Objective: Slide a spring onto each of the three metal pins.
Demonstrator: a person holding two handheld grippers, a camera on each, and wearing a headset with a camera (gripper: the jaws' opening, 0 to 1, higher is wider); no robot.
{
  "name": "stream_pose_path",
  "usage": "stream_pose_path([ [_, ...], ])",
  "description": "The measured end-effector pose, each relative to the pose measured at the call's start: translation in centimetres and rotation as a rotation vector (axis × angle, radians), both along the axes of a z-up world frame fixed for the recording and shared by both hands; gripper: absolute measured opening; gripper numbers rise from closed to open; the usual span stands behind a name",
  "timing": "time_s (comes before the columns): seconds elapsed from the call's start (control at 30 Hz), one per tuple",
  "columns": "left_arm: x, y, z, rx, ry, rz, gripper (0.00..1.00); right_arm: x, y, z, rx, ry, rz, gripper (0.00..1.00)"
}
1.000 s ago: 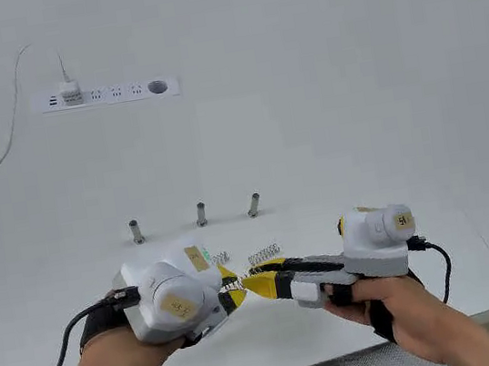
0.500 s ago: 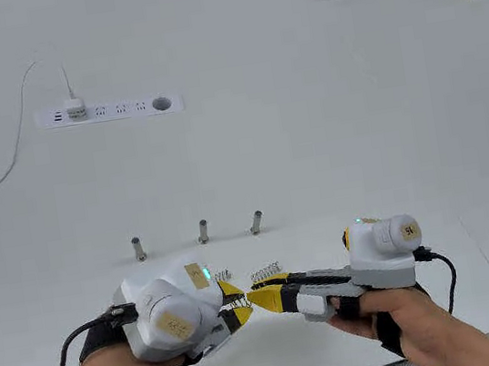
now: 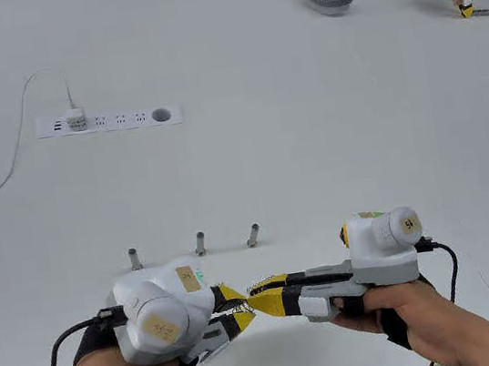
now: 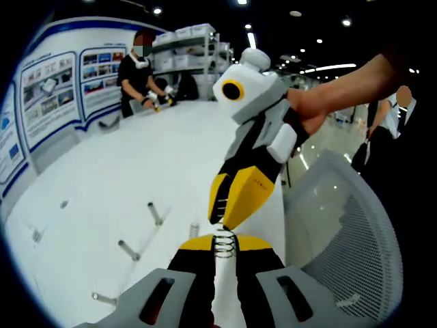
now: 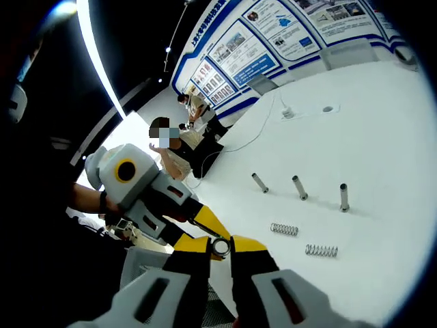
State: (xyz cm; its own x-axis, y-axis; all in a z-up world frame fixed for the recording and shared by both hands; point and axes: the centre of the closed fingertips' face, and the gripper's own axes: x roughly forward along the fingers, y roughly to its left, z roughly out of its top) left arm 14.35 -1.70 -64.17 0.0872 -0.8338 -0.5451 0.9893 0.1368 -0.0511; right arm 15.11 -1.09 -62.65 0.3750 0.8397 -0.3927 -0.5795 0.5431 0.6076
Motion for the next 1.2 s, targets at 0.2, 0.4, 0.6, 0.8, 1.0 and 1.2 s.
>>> stream_pose_path([
  [0.2,0.0,-0.4,0.7,-0.022,-0.005,-0.024,0.09,-0.3,-0.3,0.4,-0.120,-0.047,0.136,0.12],
  [0.4,-0.1,-0.8,1.1,-0.044,0.000,-0.045,0.09,-0.6,-0.4,0.8,-0.200,-0.089,0.246,0.13],
  [0.6,-0.3,-1.1,2.0,-0.077,0.012,-0.061,0.09,-1.0,-0.3,1.2,-0.257,-0.127,0.339,0.13],
  [0.8,-0.7,-1.2,2.4,-0.095,0.019,-0.088,0.09,-1.5,-0.2,1.6,-0.308,-0.160,0.449,0.13],
  [1.0,-1.0,-1.3,2.9,-0.108,0.014,-0.114,0.09,-2.0,-0.2,1.9,-0.352,-0.173,0.553,0.13],
  [1.2,-1.0,-1.2,3.1,-0.116,0.019,-0.125,0.09,-2.0,-0.1,2.0,-0.361,-0.181,0.596,0.13],
])
